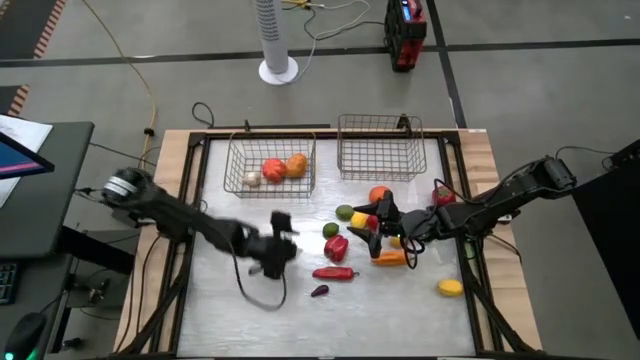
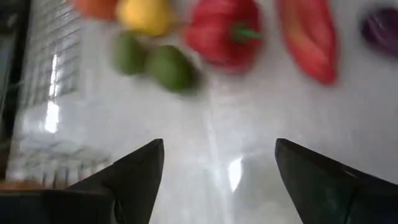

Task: Sort produce into baskets
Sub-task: Put the red bell pepper into the left gold wire basket

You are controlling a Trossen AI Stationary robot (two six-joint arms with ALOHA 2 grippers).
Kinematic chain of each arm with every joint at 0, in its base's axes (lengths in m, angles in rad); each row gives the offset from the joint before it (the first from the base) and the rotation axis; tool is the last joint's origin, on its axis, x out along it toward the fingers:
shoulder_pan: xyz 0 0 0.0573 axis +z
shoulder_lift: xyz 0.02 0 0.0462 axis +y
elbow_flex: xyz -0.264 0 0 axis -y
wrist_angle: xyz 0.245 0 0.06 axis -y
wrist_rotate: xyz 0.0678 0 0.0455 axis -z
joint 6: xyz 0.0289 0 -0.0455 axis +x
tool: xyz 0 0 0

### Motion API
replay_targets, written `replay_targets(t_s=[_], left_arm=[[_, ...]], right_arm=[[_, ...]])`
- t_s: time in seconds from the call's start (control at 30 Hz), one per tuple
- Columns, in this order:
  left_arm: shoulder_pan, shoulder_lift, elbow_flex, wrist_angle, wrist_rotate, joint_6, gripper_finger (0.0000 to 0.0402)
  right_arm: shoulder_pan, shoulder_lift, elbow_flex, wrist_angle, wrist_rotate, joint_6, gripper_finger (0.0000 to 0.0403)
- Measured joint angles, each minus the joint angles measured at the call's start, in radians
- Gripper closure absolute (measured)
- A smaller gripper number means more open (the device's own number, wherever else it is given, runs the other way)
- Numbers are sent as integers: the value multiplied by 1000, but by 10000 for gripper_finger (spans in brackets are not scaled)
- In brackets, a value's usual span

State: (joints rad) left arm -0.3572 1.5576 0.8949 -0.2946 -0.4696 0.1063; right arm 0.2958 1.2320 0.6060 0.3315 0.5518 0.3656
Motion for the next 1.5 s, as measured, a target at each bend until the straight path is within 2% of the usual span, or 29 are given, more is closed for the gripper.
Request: replay_targets(t_s=[0.13, 0.3, 0.43, 0.67, 0.77, 0.93, 1.17, 1.33, 1.5], left_arm=[[-75, 143, 66, 39, -169, 71, 126], [-92, 251, 135, 137, -191, 181, 147], [-87, 284, 152, 259, -210, 304, 167], [-65, 311, 151, 375, -163, 490, 204], [-43, 336, 151, 395, -128, 513, 220], [-47, 378, 150, 419, -151, 558, 243], [-41, 376, 150, 437, -190, 577, 267], [-21, 376, 149, 409, -99, 579, 280], [-13, 376, 149, 418, -101, 560, 306]], right_arm=[[6, 0, 0, -5, 0, 0, 80], [5, 0, 0, -6, 0, 1, 80], [5, 0, 0, -10, 0, 1, 80], [2, 0, 0, -14, 0, 0, 80], [2, 0, 0, -16, 2, 0, 80], [2, 0, 0, -16, 3, 0, 80], [2, 0, 0, -16, 6, 0, 80], [2, 0, 0, -16, 7, 0, 80], [2, 0, 0, -16, 7, 0, 80]])
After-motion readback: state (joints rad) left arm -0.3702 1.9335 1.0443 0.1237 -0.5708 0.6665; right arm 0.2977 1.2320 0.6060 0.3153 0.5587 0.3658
